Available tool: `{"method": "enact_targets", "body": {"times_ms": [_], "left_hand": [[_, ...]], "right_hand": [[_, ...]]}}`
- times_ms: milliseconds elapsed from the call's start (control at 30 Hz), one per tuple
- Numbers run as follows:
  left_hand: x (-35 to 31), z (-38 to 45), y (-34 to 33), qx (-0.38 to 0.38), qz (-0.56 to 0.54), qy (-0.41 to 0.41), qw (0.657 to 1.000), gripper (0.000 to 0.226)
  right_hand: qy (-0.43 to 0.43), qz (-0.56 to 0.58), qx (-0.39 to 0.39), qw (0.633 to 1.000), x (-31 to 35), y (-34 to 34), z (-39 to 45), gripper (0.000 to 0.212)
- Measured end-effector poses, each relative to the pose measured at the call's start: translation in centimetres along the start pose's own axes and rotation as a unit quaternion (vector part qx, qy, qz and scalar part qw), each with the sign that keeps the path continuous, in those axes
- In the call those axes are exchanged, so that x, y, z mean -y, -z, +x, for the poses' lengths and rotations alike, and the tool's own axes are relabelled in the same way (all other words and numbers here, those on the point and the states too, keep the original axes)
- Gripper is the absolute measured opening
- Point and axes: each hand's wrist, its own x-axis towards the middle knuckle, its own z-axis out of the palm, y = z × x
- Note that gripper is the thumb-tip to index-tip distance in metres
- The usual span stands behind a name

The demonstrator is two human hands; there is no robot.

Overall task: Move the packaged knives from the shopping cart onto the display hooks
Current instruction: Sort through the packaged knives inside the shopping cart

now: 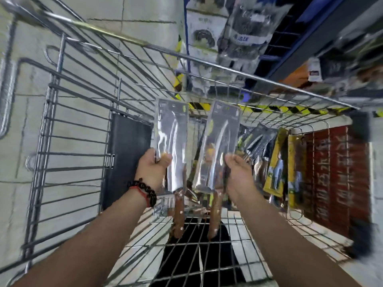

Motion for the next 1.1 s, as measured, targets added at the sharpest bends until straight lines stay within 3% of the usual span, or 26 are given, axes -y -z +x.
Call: {"method": "enact_targets", "body": {"times_ms": [100, 167, 333, 367, 400, 500, 567, 667, 700, 733, 800, 867, 933, 967, 1000, 1033, 1100], "left_hand": [[-1.3, -0.7, -2.8, 0.05, -0.013, 0.019, 0.998, 0.03], [-2.0, -1.3, -4.2, 0.081, -0.027, 0.035, 0.996, 0.041], [-2.1, -1.7, -5.1, 0.123, -0.114, 0.076, 0.983, 0.072], [-1.8, -1.8, -5.2, 0.125, -0.122, 0.09, 0.98, 0.067], [-2.1, -2.2, -5.1, 0.128, -0.125, 0.098, 0.979, 0.047], [-1.8, -2.4, -5.2, 0.164, -0.11, 0.084, 0.977, 0.027], [-1.0, -2.1, -5.2, 0.172, -0.116, 0.085, 0.975, 0.05], [0.0, -1.6, -5.4, 0.147, -0.093, 0.066, 0.983, 0.085], [0.1, -1.4, -5.4, 0.14, -0.09, 0.073, 0.983, 0.085], [-0.4, -1.4, -5.2, 0.131, -0.088, 0.084, 0.984, 0.068], [0.6, -0.3, -4.6, 0.121, -0.106, 0.115, 0.98, 0.025], [1.1, 0.7, -3.8, 0.114, -0.129, 0.142, 0.975, 0.02], [1.7, 1.8, -3.2, 0.09, -0.138, 0.152, 0.974, 0.019], [2.2, 2.4, -3.0, 0.076, -0.139, 0.156, 0.975, 0.017], [2.6, 3.0, -2.7, 0.058, -0.142, 0.161, 0.975, 0.015], [3.5, 3.8, -2.5, 0.045, -0.145, 0.162, 0.975, 0.012], [4.5, 5.1, -2.4, 0.039, -0.131, 0.158, 0.978, 0.041]], "right_hand": [[0.001, 0.008, -0.003, 1.0, -0.2, -0.9, -0.7, 0.019], [0.005, 0.023, 0.008, 1.0, -0.4, -1.3, -0.8, 0.007], [0.022, 0.039, 0.014, 0.999, -0.3, -1.2, -0.8, 0.017], [0.017, 0.027, 0.022, 0.999, -0.4, -1.2, -0.8, 0.013], [0.01, 0.015, 0.037, 0.999, -0.5, -1.3, -0.9, 0.014], [0.016, -0.021, 0.042, 0.999, -1.6, -1.1, -0.3, 0.043], [0.029, -0.052, 0.038, 0.998, -1.8, -1.8, -0.6, 0.063], [0.065, -0.077, 0.036, 0.994, -2.2, -2.8, -0.8, 0.071], [0.062, -0.099, 0.039, 0.992, -2.4, -3.0, -1.0, 0.081], [0.053, -0.11, 0.042, 0.992, -2.6, -3.0, -0.9, 0.086], [0.034, -0.117, 0.046, 0.991, -2.3, -3.3, -1.1, 0.061], [0.011, -0.147, 0.043, 0.988, -2.1, -3.4, -0.8, 0.034], [0.018, -0.227, 0.035, 0.973, -2.6, -2.7, 0.5, 0.037], [0.043, -0.314, 0.035, 0.948, -2.7, -2.3, 1.1, 0.041], [0.081, -0.439, 0.046, 0.894, -3.0, -1.9, 2.0, 0.044], [0.128, -0.568, 0.071, 0.81, -3.3, -1.3, 3.0, 0.045], [0.206, -0.748, 0.139, 0.616, -4.1, -1.1, 5.5, 0.049]]}}
